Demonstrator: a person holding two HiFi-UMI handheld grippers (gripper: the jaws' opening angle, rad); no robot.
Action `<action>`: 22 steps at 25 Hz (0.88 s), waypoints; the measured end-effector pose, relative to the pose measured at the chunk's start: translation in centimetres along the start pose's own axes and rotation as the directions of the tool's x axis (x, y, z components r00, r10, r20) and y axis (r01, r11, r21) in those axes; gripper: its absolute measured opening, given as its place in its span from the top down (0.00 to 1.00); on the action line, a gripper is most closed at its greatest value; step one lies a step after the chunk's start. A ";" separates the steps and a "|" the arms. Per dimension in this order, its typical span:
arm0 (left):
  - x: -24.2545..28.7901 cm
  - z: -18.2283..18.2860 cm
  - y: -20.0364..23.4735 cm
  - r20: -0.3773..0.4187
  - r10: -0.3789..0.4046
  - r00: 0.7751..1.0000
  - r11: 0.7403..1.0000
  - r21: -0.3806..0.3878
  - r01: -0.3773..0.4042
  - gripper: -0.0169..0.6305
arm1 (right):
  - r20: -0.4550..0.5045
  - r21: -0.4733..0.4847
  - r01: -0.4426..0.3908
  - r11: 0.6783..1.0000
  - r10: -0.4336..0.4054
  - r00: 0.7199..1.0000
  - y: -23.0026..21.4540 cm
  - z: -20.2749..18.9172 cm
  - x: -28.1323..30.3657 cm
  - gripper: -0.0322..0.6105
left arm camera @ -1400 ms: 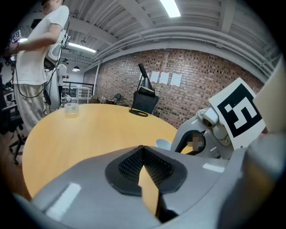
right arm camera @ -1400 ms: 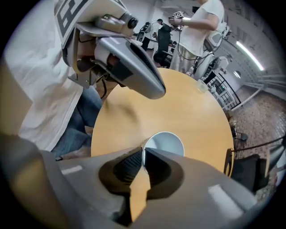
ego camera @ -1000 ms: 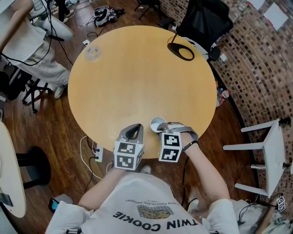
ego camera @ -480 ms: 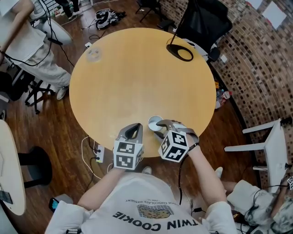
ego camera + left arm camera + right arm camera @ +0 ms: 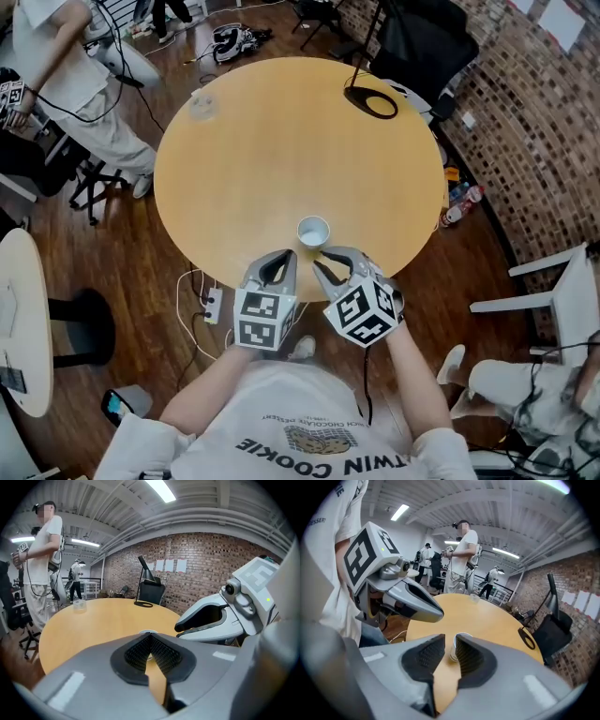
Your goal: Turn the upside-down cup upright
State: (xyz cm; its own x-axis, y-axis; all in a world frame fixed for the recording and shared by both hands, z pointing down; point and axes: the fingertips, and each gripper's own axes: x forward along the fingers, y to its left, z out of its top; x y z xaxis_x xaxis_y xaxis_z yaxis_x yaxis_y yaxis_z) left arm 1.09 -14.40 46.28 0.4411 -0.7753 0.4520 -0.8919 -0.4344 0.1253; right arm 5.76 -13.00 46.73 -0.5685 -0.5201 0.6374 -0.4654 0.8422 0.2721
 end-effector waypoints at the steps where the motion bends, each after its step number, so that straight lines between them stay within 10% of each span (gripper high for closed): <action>1: -0.5 0.1 -0.5 0.009 0.001 1.000 1.000 0.007 -0.001 0.96 | 0.018 0.035 0.006 0.999 -0.007 1.000 0.4 -0.2 -0.4 0.86; 8: -3.6 -1.2 -2.9 0.015 -0.004 1.000 0.999 0.037 0.004 0.97 | 0.135 0.256 0.040 0.966 -0.076 0.988 3.6 -0.4 -2.9 0.95; 15: -6.6 -3.7 -5.6 0.023 -0.060 0.998 0.998 0.035 0.059 0.97 | 0.175 0.490 0.093 0.866 -0.202 0.964 6.2 -1.6 -4.7 0.95; 22: -12.8 -6.7 -6.7 0.041 -0.095 0.995 0.995 0.032 0.093 0.96 | 0.182 0.568 0.138 0.811 -0.288 0.940 12.3 -0.4 -7.2 0.95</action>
State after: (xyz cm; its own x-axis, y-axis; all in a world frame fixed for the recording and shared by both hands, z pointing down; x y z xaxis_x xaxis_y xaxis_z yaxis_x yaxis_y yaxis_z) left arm 0.77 1.52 45.61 0.5273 -0.7488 0.4016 -0.8432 -0.5193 0.1389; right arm 4.41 1.14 45.83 -0.5241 -0.7574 0.3894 -0.8416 0.5308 -0.1004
